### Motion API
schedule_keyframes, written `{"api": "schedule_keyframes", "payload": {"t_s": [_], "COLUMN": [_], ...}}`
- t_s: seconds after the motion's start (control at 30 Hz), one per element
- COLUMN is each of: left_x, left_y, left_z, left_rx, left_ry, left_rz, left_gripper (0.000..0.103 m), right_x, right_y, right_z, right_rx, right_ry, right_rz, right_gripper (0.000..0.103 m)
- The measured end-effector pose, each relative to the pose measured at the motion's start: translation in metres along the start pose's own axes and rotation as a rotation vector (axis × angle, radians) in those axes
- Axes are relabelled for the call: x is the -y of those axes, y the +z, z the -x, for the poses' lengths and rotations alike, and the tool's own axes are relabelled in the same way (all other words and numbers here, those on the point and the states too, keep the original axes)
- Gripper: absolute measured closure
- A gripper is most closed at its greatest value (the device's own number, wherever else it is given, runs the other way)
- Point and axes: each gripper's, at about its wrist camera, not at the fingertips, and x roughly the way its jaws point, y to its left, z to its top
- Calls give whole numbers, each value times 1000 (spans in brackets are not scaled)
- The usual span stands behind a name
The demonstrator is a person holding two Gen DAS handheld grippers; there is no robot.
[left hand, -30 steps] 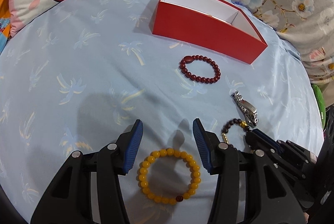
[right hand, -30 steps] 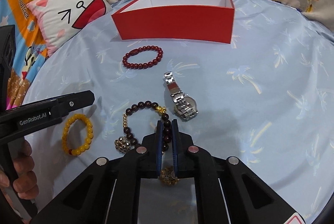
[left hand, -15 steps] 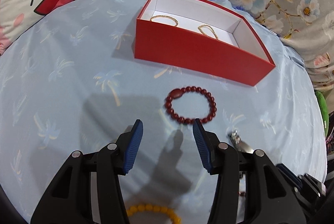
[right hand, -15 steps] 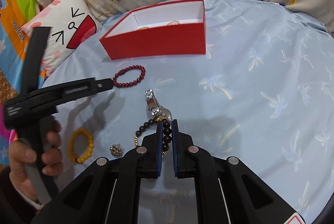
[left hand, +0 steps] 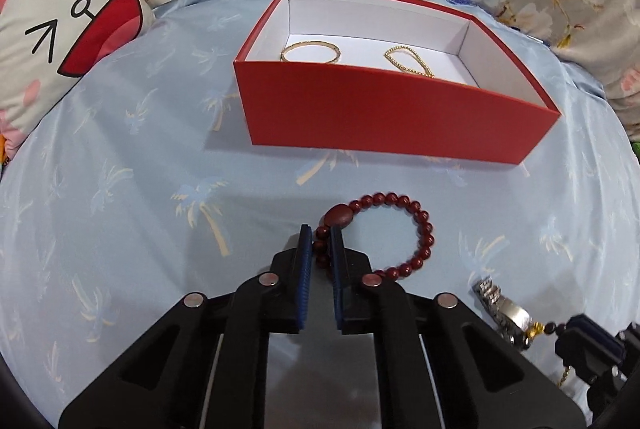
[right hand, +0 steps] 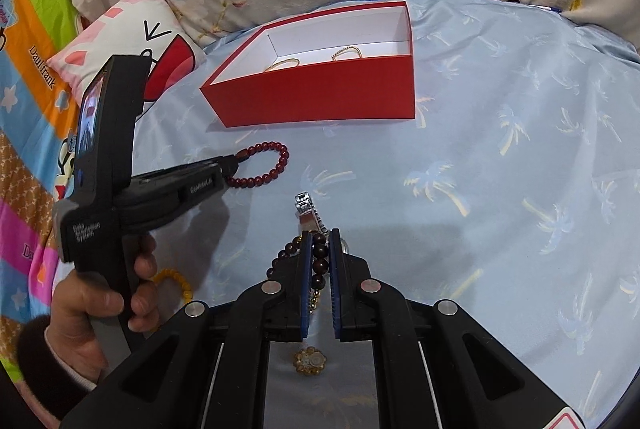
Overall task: Organize jewelry
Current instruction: 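Grasp the red bead bracelet with the left gripper while the right grasps the dark gold-accented bracelet, then carry the red bead bracelet and dark bracelet into the red box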
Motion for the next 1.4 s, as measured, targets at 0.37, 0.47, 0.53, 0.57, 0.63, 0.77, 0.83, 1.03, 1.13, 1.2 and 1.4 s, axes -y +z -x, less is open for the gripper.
{"api": "schedule_keyframes", "payload": {"t_s": [0.37, 0.47, 0.53, 0.57, 0.63, 0.77, 0.83, 1.03, 1.13, 1.2, 1.4], "left_x": [-2, -3, -4, -5, -4, -5, -4, -3, -2, -2, -4], "left_y": [-23, -26, -27, -27, -28, -27, -26, -19, -12, -5, 29], "left_z": [23, 32, 38, 40, 47, 59, 66, 82, 90, 94, 100], "left_rx": [-39, -39, -42, -44, -37, -24, -16, 9, 29, 44, 98], "left_ry": [-69, -92, -111, -118, -125, -143, -150, -170, -178, -178, -183], "left_rz": [36, 46, 53, 53, 53, 50, 47, 39, 35, 29, 25], "left_gripper": [96, 96, 96, 96, 96, 96, 96, 96, 96, 96, 96], "right_x": [-5, -6, -7, -7, -9, -11, -13, -17, -19, -20, -22], "right_y": [4, 9, 12, 14, 18, 26, 29, 38, 43, 48, 74], "right_z": [16, 24, 28, 30, 35, 42, 45, 49, 49, 48, 41], "right_rx": [31, 50, 61, 66, 78, 103, 114, 136, 143, 148, 178], "right_ry": [7, 7, 10, 12, 13, 13, 11, 12, 13, 16, 18], "right_rz": [-1, 3, 3, 3, 7, 15, 20, 31, 40, 46, 61], "right_gripper": [96, 96, 96, 96, 96, 96, 96, 96, 96, 96, 96]}}
